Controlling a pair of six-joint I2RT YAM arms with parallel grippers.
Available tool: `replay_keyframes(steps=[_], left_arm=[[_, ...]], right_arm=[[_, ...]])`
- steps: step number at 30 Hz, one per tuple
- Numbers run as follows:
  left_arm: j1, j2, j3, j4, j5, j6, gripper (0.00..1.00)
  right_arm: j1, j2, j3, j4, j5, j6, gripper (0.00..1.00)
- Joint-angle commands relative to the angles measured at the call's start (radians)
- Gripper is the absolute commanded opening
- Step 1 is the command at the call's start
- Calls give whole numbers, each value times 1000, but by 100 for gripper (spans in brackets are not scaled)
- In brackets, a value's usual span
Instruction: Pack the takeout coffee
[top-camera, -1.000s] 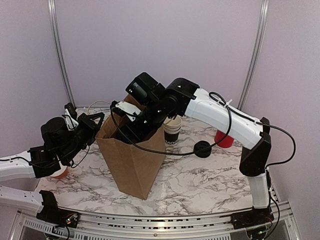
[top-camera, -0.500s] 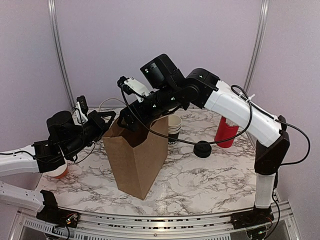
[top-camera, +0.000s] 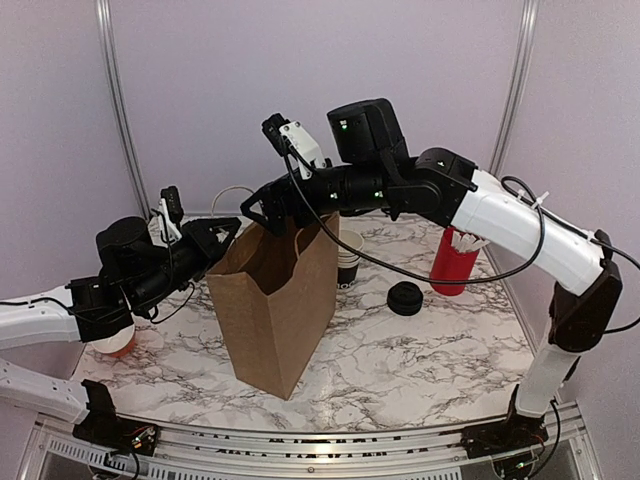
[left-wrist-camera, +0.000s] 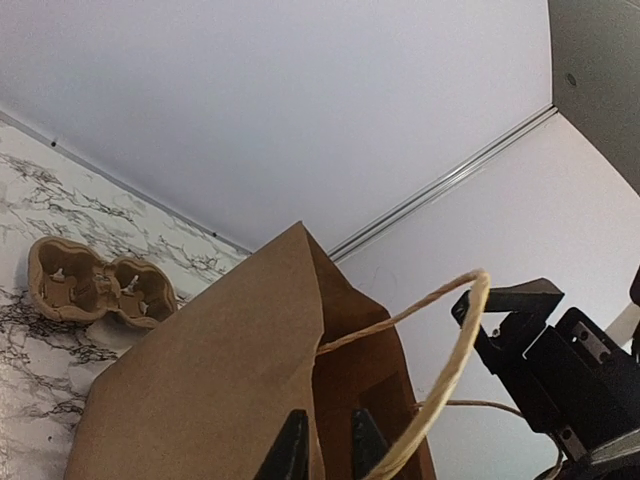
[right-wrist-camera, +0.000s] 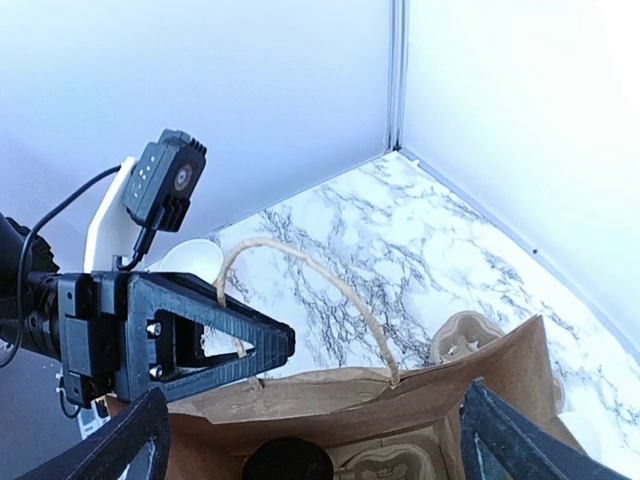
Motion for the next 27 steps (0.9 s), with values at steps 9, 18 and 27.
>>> replay_keyframes(steps=[9,18,27], left_arm=[[-4,-80,40,-24,-20,125,60],[-4,-136,100,-91,69,276,96],[-4,-195,114,-162,-67,392,99]], right_arm=[[-23,-141,-41,216,144,-44,98],[-62,-205,-130,192,248,-36,98],[-123,-302,-296,175,312,9,98]])
